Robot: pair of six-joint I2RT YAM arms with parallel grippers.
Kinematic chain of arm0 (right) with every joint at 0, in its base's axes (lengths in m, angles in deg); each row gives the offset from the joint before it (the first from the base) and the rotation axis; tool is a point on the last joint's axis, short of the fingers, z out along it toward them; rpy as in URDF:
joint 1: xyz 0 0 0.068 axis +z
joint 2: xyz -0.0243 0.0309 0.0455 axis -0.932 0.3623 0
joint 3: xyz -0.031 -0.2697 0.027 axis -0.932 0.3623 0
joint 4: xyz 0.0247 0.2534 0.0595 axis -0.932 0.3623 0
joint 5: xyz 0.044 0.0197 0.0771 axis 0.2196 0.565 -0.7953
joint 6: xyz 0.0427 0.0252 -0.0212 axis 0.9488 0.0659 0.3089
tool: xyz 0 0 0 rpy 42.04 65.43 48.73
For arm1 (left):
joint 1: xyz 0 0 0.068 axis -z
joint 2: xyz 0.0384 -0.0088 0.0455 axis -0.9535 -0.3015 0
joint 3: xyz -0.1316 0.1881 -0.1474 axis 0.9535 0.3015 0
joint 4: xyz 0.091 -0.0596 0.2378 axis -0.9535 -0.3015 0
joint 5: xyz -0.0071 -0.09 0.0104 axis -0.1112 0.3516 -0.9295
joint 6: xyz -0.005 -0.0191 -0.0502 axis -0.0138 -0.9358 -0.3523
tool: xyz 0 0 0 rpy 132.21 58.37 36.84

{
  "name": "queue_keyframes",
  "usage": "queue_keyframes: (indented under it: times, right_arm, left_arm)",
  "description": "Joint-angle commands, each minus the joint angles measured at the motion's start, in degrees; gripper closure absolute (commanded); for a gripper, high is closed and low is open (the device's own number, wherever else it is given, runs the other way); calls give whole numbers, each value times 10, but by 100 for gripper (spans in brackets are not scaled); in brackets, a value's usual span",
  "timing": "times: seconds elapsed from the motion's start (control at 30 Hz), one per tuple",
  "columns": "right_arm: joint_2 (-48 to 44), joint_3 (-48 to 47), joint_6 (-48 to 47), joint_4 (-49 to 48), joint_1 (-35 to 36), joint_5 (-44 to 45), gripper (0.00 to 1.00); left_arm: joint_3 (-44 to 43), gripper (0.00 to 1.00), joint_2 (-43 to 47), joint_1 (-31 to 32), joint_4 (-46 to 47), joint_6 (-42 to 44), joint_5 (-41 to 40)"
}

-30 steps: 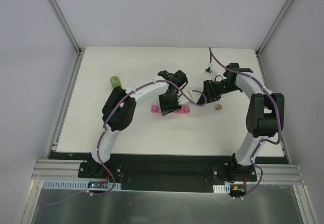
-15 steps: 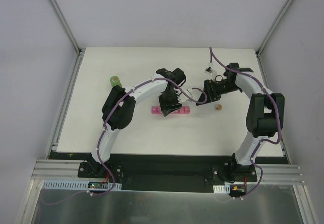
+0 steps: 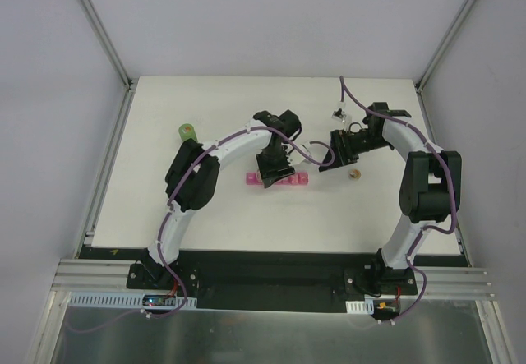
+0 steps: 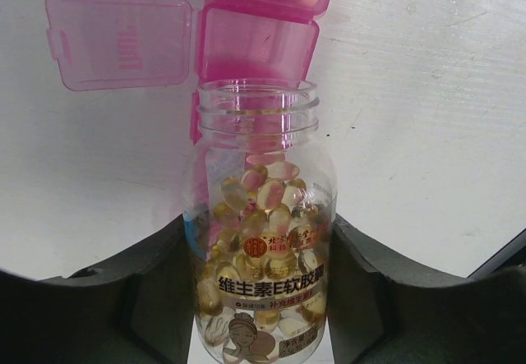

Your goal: Sort the pills into containers

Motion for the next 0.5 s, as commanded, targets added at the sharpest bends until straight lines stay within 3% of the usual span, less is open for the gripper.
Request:
queue_keyframes:
  times: [0.0, 0.47]
  right_arm:
    - [3, -20, -13, 16, 2, -28, 19]
    - [4, -20, -14, 18, 2, -28, 19]
  left_arm:
    - [-15, 100, -8, 9, -11, -15, -20]
    - [-14, 100, -11, 24, -6, -22, -46]
